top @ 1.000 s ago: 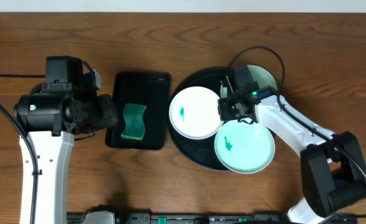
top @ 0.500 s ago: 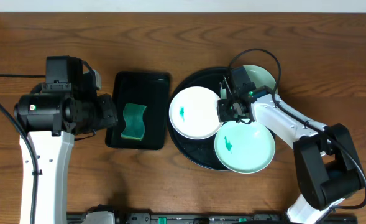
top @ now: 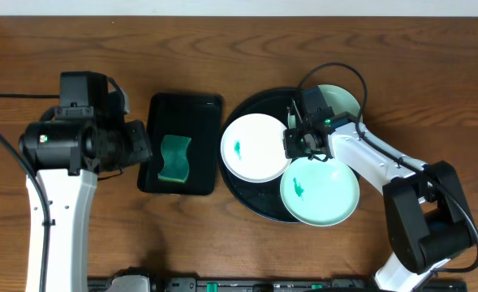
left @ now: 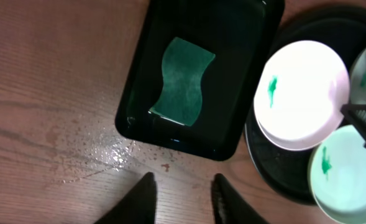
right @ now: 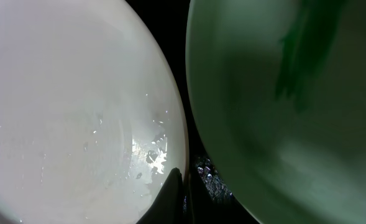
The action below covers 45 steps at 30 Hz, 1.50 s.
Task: Clean dirty plates on tray and stack at the side
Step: 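Lower left gripper into black tray and grasp the green sponge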
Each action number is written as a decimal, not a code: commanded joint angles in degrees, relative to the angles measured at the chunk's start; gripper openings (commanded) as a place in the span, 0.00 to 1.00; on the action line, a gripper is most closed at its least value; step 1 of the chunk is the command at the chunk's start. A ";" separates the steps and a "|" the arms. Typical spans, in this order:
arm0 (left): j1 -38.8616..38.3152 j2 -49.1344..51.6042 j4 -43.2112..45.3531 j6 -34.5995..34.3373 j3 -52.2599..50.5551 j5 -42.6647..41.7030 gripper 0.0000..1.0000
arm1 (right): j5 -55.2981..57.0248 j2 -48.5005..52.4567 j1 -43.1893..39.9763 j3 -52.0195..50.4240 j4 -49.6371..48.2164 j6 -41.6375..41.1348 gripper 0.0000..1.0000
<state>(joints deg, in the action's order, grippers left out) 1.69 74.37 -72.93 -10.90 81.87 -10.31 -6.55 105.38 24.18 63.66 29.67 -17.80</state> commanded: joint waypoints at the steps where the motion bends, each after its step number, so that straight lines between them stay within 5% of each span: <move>1: -0.17 3.34 0.68 -0.17 -0.70 0.59 0.33 | 0.09 -0.04 0.68 -0.15 -0.13 -0.20 0.01; 18: -4.35 19.71 6.19 -0.17 -0.70 0.98 0.40 | 0.11 -0.04 0.66 -0.15 -0.20 -0.17 0.01; 45: -4.35 24.87 15.89 -0.42 -7.48 0.96 0.47 | 0.11 -0.04 0.68 -0.15 -0.13 -0.17 0.03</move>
<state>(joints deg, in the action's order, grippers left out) -2.63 98.70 -57.91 -10.92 75.46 -10.11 -6.55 105.38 24.21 63.66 29.56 -17.80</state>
